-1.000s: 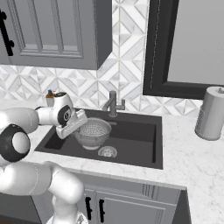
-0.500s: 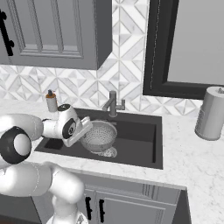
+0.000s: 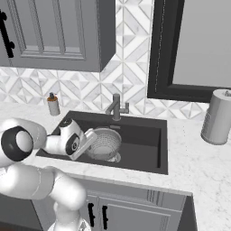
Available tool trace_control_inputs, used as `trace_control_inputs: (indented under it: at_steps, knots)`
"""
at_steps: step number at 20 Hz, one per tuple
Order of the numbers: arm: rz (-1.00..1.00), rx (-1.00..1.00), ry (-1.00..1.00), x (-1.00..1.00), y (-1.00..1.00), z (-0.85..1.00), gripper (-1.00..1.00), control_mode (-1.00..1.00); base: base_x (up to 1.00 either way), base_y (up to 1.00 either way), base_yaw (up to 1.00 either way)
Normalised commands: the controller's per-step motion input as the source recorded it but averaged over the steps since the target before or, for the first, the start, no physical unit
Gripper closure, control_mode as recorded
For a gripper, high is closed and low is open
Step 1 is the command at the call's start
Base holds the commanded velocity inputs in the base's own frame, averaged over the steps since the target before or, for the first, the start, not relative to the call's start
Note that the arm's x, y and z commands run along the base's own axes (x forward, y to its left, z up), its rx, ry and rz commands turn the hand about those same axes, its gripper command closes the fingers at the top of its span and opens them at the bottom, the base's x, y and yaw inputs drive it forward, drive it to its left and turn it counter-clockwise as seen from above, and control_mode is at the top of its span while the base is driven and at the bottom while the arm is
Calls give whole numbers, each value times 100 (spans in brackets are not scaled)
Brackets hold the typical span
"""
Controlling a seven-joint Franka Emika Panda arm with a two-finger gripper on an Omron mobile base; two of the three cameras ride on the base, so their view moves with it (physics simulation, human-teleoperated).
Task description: Put the colander in the sink, put the tangerine in the colander, and turn on the sink faucet and pour water over the colander.
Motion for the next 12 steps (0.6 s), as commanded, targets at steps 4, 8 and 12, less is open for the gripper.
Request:
trace_control_inputs:
  at_steps: [4,8,12]
  knots:
    - [-31,0,0,47,25,-3,100,-100,0,0,0]
    - [-32,0,0,49,13,-9,100,-100,0,0,0]
    - [-31,0,0,35,16,-18,100,-100,0,0,0]
